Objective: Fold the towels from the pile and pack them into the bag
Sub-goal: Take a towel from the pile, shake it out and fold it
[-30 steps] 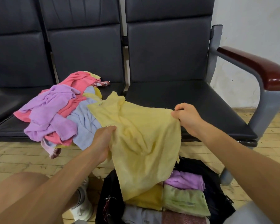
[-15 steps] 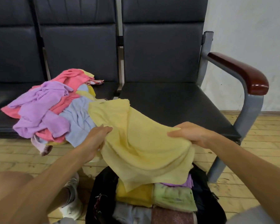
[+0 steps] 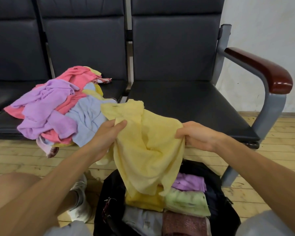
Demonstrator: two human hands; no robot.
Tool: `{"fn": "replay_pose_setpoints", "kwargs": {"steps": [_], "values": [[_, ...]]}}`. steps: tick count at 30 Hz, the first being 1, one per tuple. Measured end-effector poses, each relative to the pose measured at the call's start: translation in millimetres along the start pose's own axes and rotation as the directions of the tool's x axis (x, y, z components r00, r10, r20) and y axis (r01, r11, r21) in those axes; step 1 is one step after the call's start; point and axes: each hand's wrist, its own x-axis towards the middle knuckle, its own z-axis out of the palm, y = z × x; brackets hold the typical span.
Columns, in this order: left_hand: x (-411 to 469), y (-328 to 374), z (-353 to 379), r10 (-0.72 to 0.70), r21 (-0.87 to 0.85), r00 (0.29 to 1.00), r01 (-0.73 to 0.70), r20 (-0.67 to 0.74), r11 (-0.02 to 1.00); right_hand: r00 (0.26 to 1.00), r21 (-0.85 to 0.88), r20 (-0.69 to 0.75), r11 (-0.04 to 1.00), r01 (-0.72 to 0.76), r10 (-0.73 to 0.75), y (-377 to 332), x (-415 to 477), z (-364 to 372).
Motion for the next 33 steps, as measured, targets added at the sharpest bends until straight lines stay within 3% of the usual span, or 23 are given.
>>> {"fn": "replay_pose_setpoints", "kwargs": {"steps": [2, 6, 12, 17, 20, 22, 26, 30, 33], "values": [[2, 2, -2, 0.027, -0.031, 1.000, -0.027, 0.001, 0.999, 1.000, 0.048, 0.001, 0.999, 0.018, -0.018, -2, -5, -2], [4, 7, -9, 0.078, -0.028, 0.996, -0.079, -0.049, 0.996, 0.977, 0.211, -0.173, 0.964, 0.161, -0.125, -10, -13, -16], [12, 16, -26, 0.106, -0.034, 0.958, -0.119, -0.267, 0.992, 0.877, 0.489, -0.457, 0.783, 0.385, -0.146, -25, -25, -42], [17, 19, -30, 0.129, 0.032, 0.948, -0.125, -0.290, 0.992, 0.852, 0.445, -0.501, 0.798, 0.406, -0.154, -27, -25, -44], [20, 20, -35, 0.067, -0.002, 0.962, -0.070, -0.264, 0.998, 0.848, 0.440, -0.507, 0.799, 0.411, -0.157, -28, -25, -46], [21, 21, -38, 0.038, -0.027, 0.979, -0.044, -0.202, 0.999, 0.842, 0.420, -0.517, 0.812, 0.405, -0.152, -28, -24, -47], [15, 25, -41, 0.128, 0.052, 0.991, -0.127, -0.036, 0.991, 0.807, 0.362, -0.580, 0.851, 0.381, -0.115, -26, -23, -50], [22, 16, -45, 0.253, 0.370, 0.958, -0.187, -0.138, 0.910, 0.733, 0.212, -0.666, 0.908, 0.362, -0.138, -26, -23, -53], [31, 8, -50, 0.270, 0.338, 0.931, -0.178, -0.246, 0.924, 0.645, -0.053, -0.721, 0.948, 0.313, -0.253, -24, -18, -52]]}}
